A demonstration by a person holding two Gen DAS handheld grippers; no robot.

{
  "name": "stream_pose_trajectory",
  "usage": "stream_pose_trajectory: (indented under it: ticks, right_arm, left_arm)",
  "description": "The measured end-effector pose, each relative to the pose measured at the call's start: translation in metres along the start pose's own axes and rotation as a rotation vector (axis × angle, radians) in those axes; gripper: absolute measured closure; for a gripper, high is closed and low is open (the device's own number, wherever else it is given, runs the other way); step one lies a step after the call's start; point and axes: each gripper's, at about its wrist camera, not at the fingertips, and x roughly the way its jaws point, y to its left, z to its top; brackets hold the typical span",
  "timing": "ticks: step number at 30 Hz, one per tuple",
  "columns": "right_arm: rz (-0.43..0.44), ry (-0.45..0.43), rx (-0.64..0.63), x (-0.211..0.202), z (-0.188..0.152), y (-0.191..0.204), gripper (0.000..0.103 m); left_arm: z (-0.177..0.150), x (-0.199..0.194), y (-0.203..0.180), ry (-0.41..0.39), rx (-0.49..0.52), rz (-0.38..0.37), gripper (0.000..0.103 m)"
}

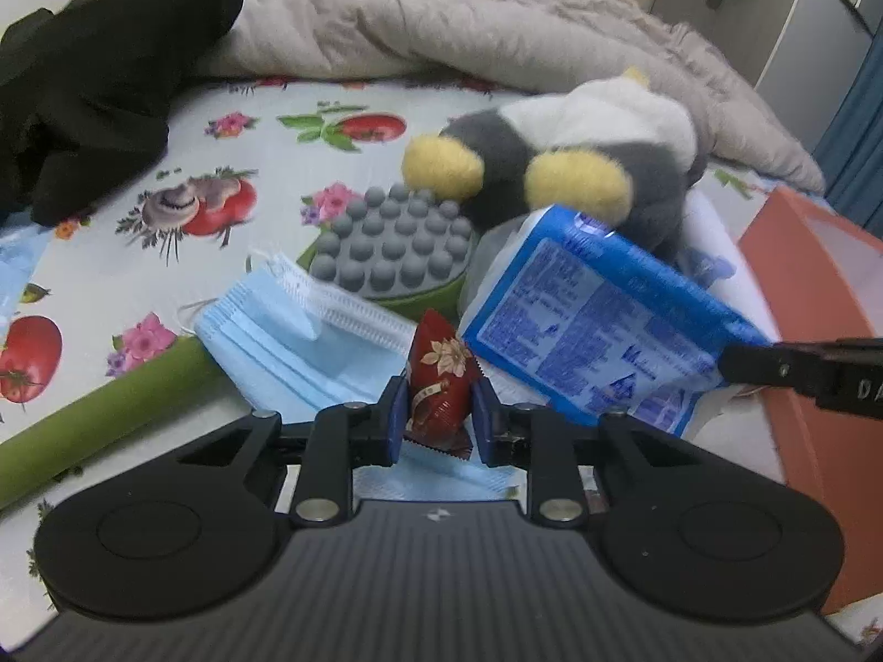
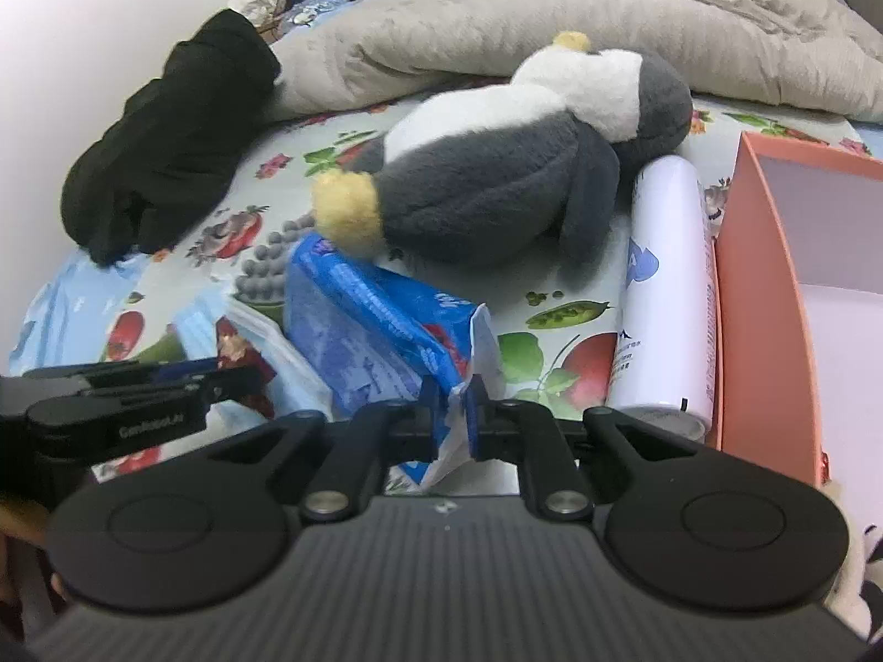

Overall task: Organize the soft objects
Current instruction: 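Grasp the red candy with the left gripper while the right gripper grasps the blue wipes pack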

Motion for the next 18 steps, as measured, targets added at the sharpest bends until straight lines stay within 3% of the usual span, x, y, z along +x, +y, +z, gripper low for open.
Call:
stream_pose_trajectory:
  ticks: [9,18]
  right_arm:
    - [-0.038,-0.036,-0.039,-0.05,-0.02,0.021,0.093]
    - [-0.065,-0.038,-0.067,-0.096,-0.063,0.044,0.093]
  left_arm:
    - [-0.015,-0.057,-0.01,-0.036,-0.025,-0.036,0.077]
    - [-0.058,-0.115,-0.015,-0.039,-0.05,-0.053,0.076]
